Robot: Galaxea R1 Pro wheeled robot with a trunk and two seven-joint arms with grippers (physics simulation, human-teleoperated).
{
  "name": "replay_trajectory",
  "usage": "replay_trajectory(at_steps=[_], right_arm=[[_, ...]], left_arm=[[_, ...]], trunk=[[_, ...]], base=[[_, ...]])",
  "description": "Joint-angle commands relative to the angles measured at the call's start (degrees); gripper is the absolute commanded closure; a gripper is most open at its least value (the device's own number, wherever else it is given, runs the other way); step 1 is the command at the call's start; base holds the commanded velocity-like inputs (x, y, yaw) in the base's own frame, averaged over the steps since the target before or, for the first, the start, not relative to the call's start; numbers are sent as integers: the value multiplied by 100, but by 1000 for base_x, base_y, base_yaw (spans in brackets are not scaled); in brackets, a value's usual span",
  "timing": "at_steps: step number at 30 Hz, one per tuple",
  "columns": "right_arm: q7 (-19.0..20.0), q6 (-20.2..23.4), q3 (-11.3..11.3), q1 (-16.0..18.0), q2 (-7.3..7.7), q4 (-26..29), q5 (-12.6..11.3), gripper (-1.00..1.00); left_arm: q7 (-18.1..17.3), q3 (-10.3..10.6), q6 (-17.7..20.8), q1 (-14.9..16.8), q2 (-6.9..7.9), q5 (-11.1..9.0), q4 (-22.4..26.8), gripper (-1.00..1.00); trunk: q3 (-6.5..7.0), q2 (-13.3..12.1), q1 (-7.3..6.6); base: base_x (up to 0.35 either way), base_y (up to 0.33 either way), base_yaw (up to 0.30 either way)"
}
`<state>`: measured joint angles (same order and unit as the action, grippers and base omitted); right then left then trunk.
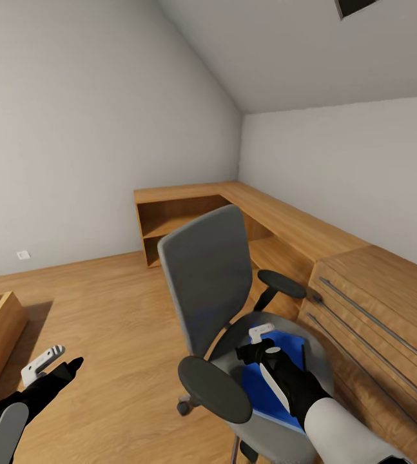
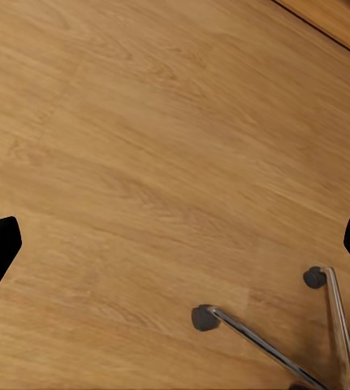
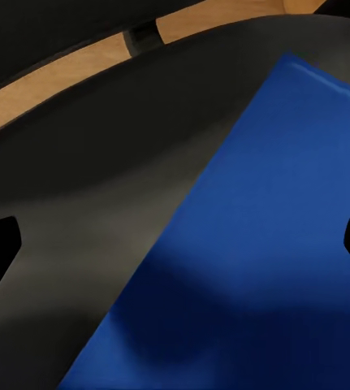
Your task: In the bedroom, organize the workspace by keeping the computer under the desk, ensuring the monitor is on the desk, placing the keyboard on the desk next to the monitor, placing the mouse on the desk next to the keyboard, moving the folder from the swivel chair onto the desk next to the mouse, stacking the notebook on top of the folder with the pen on top of the notebook, and positioning the swivel chair next to the desk.
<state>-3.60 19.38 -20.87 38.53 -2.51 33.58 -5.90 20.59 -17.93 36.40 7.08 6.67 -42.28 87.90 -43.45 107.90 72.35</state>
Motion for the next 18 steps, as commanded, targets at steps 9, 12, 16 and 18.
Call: replay_trajectory(at_steps=[9,12,16,18], right_arm=[[-47,30,-25,5,5,9,-56,-100],[-51,30,-23,4,5,8,-55,-100],[-52,30,-28,3,5,8,-53,-100],[-53,30,-30,4,5,8,-52,-100]], left_arm=[[50,0,24,4,1,-61,7,-100],[50,0,23,4,1,-61,7,-100],[50,0,19,4,1,-61,7,-100],[50,0,18,4,1,-61,7,-100]], trunk=[[-42,84,44],[-60,125,66],[-132,285,154],[-168,365,198]], base=[[0,0,0],[0,0,0],[0,0,0],[0,0,0]])
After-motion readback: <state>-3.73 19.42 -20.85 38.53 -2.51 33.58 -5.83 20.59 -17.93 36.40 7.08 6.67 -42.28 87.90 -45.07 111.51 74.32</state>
